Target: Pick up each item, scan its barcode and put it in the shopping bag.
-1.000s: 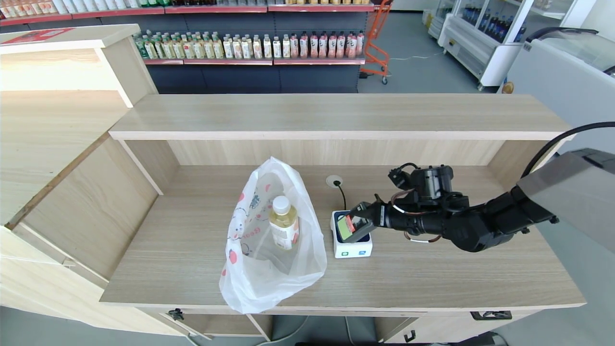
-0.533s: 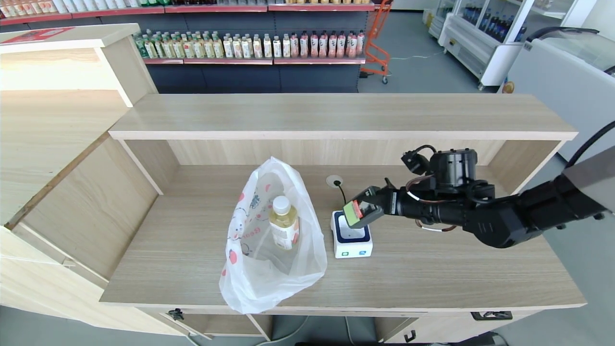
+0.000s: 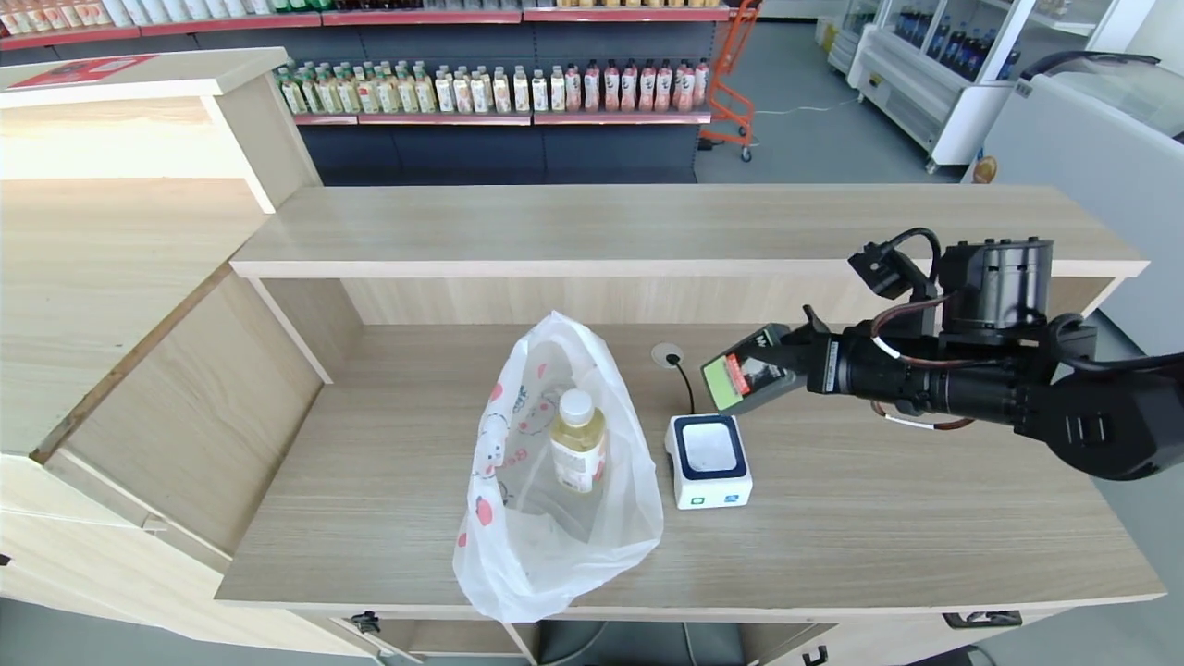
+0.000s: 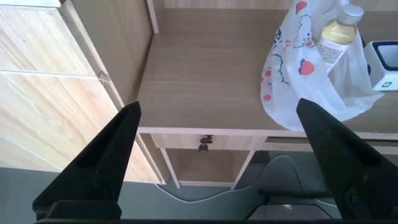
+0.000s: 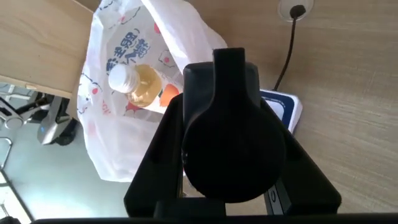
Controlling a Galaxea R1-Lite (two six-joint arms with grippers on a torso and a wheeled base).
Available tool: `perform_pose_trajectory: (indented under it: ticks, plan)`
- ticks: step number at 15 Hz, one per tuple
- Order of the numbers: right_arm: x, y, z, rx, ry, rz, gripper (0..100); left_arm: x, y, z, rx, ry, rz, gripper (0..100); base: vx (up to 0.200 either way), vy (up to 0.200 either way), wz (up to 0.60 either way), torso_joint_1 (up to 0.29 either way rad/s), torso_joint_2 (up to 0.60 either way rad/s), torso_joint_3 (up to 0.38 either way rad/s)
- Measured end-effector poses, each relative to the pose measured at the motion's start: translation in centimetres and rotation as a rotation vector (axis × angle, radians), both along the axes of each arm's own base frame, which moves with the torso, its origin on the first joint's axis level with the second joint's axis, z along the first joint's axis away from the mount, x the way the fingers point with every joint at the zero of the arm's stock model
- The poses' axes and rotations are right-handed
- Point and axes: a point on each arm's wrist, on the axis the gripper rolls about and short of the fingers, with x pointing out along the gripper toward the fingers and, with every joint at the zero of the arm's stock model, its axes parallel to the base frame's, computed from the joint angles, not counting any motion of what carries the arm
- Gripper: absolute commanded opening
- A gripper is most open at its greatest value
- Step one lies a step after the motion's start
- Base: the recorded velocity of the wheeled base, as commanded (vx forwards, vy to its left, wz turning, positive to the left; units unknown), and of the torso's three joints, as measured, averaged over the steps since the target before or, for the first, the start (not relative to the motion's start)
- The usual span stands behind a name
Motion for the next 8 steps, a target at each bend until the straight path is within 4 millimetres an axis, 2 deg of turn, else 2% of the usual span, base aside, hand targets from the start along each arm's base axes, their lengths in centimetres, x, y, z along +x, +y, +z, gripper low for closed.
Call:
perform_pose_trajectory:
  ticks: [1, 4, 8]
  plan:
    - [-0.3, -0.3, -0.2, -0.005, 0.014, -0.006, 0, 0.0, 0.0, 0.0, 0.0, 0.0, 0.0, 100, 0.0, 0.2, 0.0, -0.007, 0.0, 0.002]
    - [-1.1, 0.0, -0.7, -0.017, 0.026, 0.012, 0, 0.0, 0.0, 0.0, -0.009, 0.0, 0.0, 100, 0.0, 0.0, 0.0, 0.0, 0.0, 0.0]
    - [-2.3, 1.8, -2.3, -0.074, 0.048, 0.089, 0, 0.0, 0.0, 0.0, -0.009, 0.0, 0.0, 100, 0.0, 0.0, 0.0, 0.0, 0.0, 0.0]
